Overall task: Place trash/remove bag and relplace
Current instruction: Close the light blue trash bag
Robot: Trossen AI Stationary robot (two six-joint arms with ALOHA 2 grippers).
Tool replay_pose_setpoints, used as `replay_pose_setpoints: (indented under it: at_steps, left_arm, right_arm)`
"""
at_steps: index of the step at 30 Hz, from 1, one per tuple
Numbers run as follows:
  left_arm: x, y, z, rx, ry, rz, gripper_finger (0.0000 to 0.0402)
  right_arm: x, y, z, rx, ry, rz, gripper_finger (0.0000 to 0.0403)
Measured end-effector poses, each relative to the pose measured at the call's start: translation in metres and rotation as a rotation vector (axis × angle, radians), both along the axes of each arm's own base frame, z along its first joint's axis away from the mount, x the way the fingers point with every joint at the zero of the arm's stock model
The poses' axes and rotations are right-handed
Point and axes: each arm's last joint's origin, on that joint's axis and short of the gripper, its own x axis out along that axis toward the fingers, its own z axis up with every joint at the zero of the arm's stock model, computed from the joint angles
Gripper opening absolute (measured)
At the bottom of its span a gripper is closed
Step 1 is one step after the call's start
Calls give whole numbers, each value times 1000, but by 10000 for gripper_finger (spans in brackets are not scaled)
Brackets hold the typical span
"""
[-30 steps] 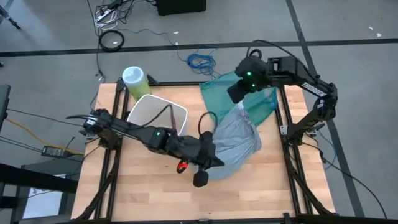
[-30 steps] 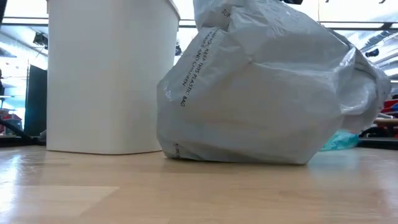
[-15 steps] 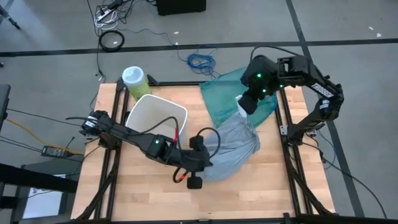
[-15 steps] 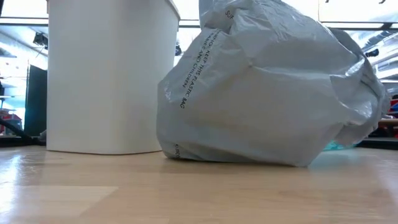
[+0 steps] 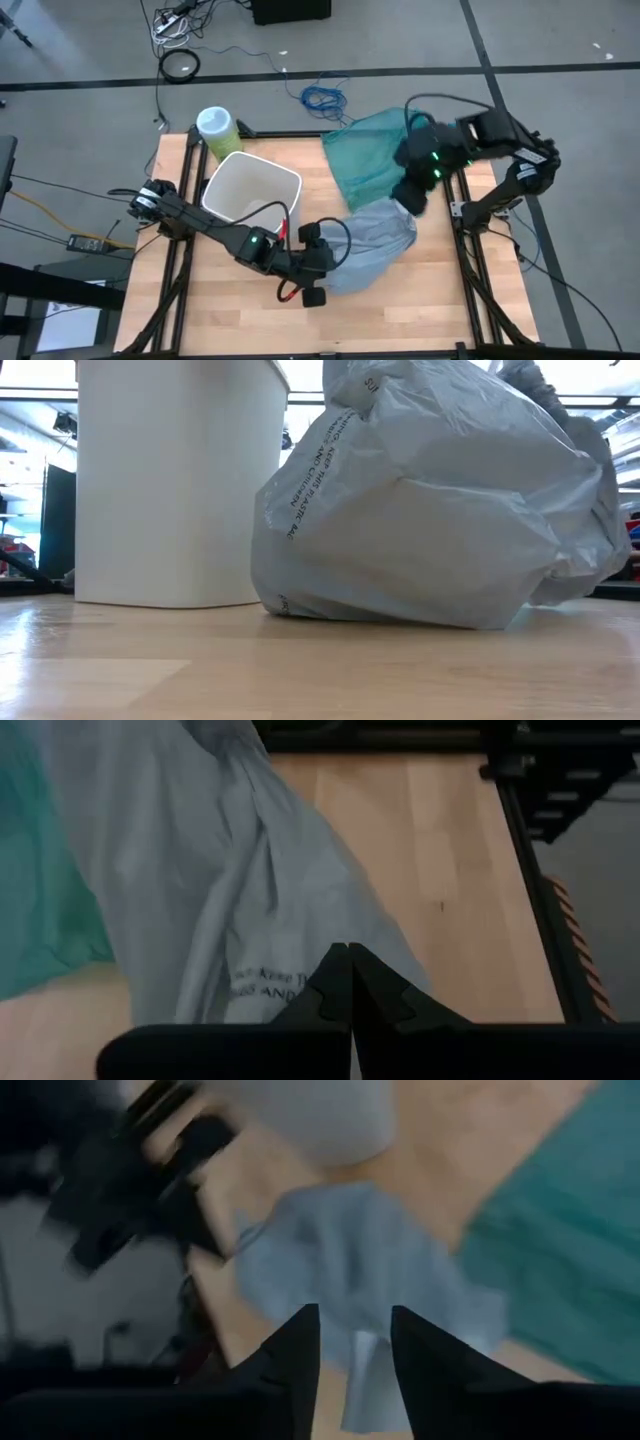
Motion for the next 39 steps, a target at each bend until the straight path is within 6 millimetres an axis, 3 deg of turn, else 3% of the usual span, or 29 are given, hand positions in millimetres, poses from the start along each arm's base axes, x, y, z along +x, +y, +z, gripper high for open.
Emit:
replay_pose_setpoints:
  at_steps: [7,17,22,27,33,39]
  left_arm:
    - [2,6,0,16,-11,33,4]
    - [2,7,0,32,-16,53,5]
    - [3,7,0,34,-16,55,5]
    - [3,9,0,43,-17,70,5]
    - [3,9,0,43,-15,69,5]
    - [5,10,2,32,-38,72,5]
  right_arm:
    - [-8,41,-9,26,48,57,83]
    - [-5,97,-90,-43,388,110,42]
    - [-13,120,-116,-53,454,79,40]
    - [-22,146,-148,-111,348,-147,39]
    - [-38,161,-192,-59,297,-508,54]
    - [-62,173,-216,3,259,-718,92]
